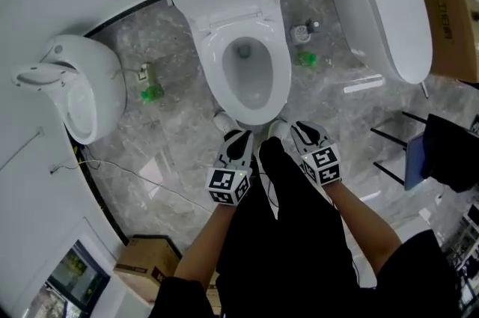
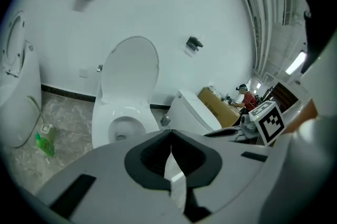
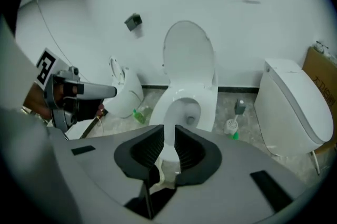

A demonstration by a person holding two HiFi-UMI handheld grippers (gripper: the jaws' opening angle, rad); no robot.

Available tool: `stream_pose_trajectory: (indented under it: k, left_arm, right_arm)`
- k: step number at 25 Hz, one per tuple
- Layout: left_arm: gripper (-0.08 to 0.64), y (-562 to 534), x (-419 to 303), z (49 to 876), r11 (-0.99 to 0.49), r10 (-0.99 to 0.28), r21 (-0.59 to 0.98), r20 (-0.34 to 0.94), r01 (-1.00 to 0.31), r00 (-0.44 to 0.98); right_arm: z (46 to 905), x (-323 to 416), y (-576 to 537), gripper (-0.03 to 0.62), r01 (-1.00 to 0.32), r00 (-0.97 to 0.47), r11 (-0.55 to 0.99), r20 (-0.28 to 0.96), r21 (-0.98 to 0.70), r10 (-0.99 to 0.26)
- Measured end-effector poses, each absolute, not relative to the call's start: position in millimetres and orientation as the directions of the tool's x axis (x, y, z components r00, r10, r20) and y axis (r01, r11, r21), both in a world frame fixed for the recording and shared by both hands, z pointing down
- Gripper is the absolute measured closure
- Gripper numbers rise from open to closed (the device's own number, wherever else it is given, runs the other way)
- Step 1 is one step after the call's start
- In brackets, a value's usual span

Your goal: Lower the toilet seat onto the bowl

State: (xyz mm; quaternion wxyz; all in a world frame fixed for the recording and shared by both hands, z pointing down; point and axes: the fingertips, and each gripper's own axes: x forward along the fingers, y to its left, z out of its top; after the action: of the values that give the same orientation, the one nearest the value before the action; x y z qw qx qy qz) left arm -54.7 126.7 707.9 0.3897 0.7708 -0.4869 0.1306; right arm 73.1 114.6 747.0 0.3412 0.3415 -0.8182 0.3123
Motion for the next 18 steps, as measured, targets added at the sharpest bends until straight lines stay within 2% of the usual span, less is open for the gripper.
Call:
stream_pose_trajectory:
  k: [9,13,18]
  left_arm:
    - [0.545,111,-64,540,-0.311,-0.749,0.372,0.47,-0.875,0.466]
    - [0.545,78,-71,471,-0.278,-0.82,0.387,0.382,-0.879,0.427]
    - [0.545,62,-75,392,-0.281,-0.878,0.306,0.3,-0.91,0.372]
  right_arm:
    - [527,66,77,0.558,-0.773,-0.629,0.543,0.506,-0.328,-0.591]
    - [454,68,58,0.558,-0.757,-0.647,0.597,0.429,-0.266,-0.63]
    - [394,76,35,0.559,-0.757,-0.647,0.625,0.353,-0.189,-0.676]
